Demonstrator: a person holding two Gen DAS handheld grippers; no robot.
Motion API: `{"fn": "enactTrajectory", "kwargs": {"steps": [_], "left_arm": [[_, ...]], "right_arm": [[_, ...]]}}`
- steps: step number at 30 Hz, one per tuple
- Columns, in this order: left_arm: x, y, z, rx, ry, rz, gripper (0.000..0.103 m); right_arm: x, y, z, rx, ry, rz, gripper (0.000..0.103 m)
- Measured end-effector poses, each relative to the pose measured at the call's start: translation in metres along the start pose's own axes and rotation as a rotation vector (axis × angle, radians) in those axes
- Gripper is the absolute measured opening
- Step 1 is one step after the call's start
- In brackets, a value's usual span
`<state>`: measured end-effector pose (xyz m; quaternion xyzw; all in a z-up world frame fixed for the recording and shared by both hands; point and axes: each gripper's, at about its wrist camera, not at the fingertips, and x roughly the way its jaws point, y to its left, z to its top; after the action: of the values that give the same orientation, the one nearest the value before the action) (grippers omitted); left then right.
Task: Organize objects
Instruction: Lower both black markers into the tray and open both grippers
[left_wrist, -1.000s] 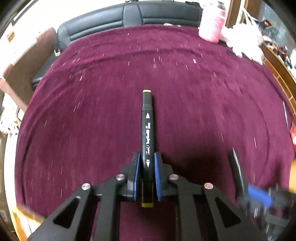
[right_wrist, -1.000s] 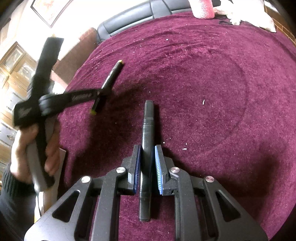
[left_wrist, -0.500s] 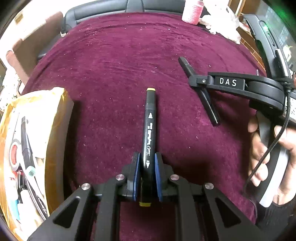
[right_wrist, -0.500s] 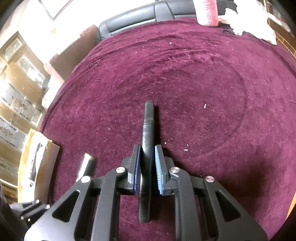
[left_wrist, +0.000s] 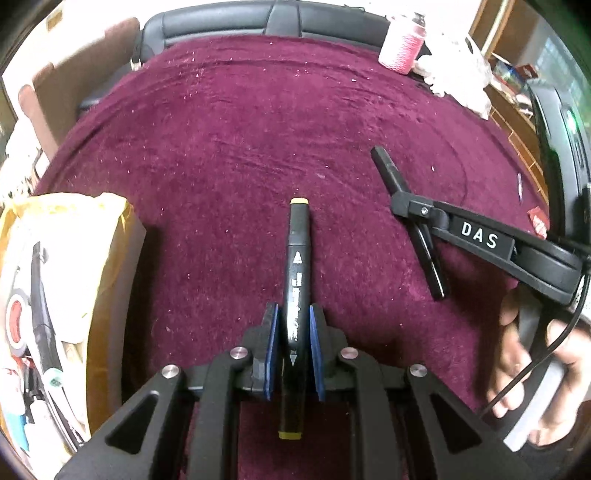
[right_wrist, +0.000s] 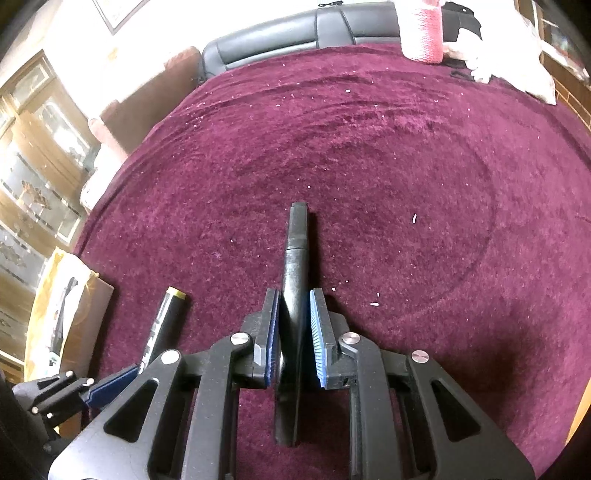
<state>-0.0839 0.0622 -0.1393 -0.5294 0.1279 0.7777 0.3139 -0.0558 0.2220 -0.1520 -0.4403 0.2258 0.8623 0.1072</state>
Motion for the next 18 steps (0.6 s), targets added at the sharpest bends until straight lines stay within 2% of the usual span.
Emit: {"fn": "enactTrajectory", "kwargs": {"steps": [4, 8, 14, 18], "left_arm": [[0.003, 0.001, 0.003, 0.004, -0.018, 0.012, 0.015], [0.004, 0.001, 0.001, 0.008, -0.041, 0.022, 0.013], [-0.022, 0.016, -0.020, -0.033, -0.084, -0.021, 0.013], [-0.044, 0.034, -0.043, -0.082, -0.094, -0.057, 0.013]], "right_arm": [[0.000, -0.004, 0.000, 0.021, 0.002, 0.020, 0.016], [0.000, 0.000, -0.001, -0.006, 0.001, 0.003, 0.016], [-0.002, 0.006, -0.005, -0.040, -0.010, -0.017, 0.016], [-0.005, 0.005, -0.010, -0.010, 0.025, 0.075, 0.016]]}}
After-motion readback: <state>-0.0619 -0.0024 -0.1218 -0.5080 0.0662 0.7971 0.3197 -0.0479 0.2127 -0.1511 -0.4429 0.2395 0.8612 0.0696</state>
